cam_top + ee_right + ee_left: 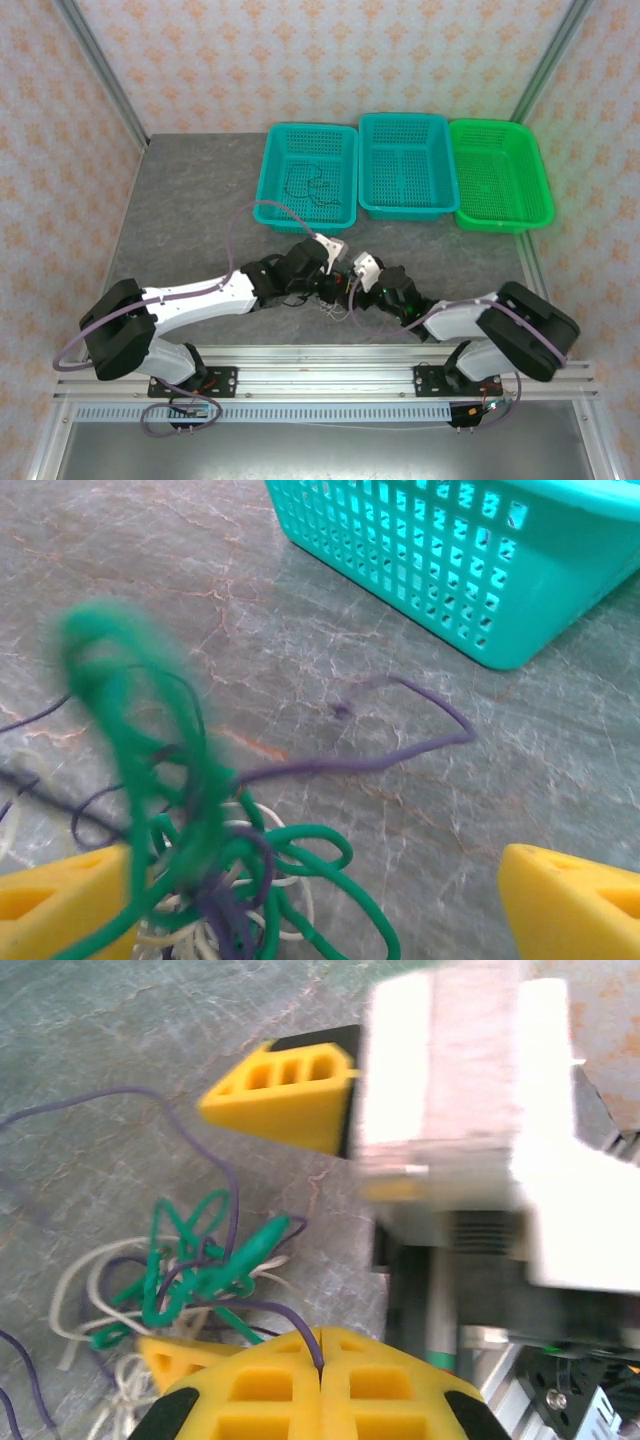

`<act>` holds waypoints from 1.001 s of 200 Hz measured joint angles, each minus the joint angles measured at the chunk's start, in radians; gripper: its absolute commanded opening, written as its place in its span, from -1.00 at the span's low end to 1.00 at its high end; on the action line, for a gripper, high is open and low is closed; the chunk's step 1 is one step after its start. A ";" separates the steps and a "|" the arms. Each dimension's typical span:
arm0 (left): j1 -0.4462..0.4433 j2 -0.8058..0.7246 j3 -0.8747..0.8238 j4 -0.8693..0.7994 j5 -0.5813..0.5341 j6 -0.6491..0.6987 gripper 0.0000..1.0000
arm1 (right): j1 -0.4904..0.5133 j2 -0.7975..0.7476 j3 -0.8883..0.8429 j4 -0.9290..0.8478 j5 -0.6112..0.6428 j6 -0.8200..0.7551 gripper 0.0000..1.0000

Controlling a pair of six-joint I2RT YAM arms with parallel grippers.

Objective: Untangle the cables

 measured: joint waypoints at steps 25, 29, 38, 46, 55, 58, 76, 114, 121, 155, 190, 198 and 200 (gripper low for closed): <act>0.000 -0.032 -0.008 0.021 0.022 0.017 -1.00 | 0.004 0.101 0.046 0.100 0.021 -0.016 0.08; 0.000 -0.041 -0.013 0.024 0.023 0.018 -1.00 | 0.004 0.113 0.056 0.111 0.024 -0.006 -0.02; 0.000 -0.071 -0.029 0.034 0.025 0.025 -1.00 | 0.005 0.131 0.072 0.128 0.032 -0.002 -0.19; 0.000 -0.103 -0.047 0.043 0.024 0.030 -1.00 | 0.006 0.140 0.085 0.135 0.037 0.012 -0.29; 0.000 -0.144 -0.070 0.049 0.013 0.037 -1.00 | 0.006 0.144 0.098 0.135 0.040 0.051 -0.42; 0.001 -0.163 -0.081 0.050 0.006 0.040 -1.00 | 0.006 0.144 0.101 0.135 0.043 0.056 -0.47; 0.003 -0.252 -0.127 0.047 -0.041 0.052 -1.00 | 0.010 0.145 0.128 0.120 0.056 0.152 -0.60; 0.014 -0.435 -0.155 -0.033 -0.146 0.074 -1.00 | 0.017 0.096 0.140 0.039 0.142 0.403 -0.98; 0.014 -0.461 -0.155 -0.054 -0.159 0.077 -1.00 | 0.017 0.069 0.140 0.001 0.175 0.469 -1.00; 0.014 -0.581 -0.156 -0.119 -0.212 0.088 -1.00 | -0.069 -0.103 0.139 -0.319 0.338 0.785 -1.00; 0.021 -0.679 -0.155 -0.159 -0.312 0.079 -1.00 | -0.298 -0.235 0.075 -0.657 0.446 1.049 -1.00; 0.029 -0.681 -0.155 -0.177 -0.342 0.074 -1.00 | -0.324 -0.272 0.060 -0.707 0.446 1.087 -1.00; 0.030 -0.682 -0.155 -0.182 -0.346 0.073 -1.00 | -0.328 -0.278 0.058 -0.714 0.447 1.091 -1.00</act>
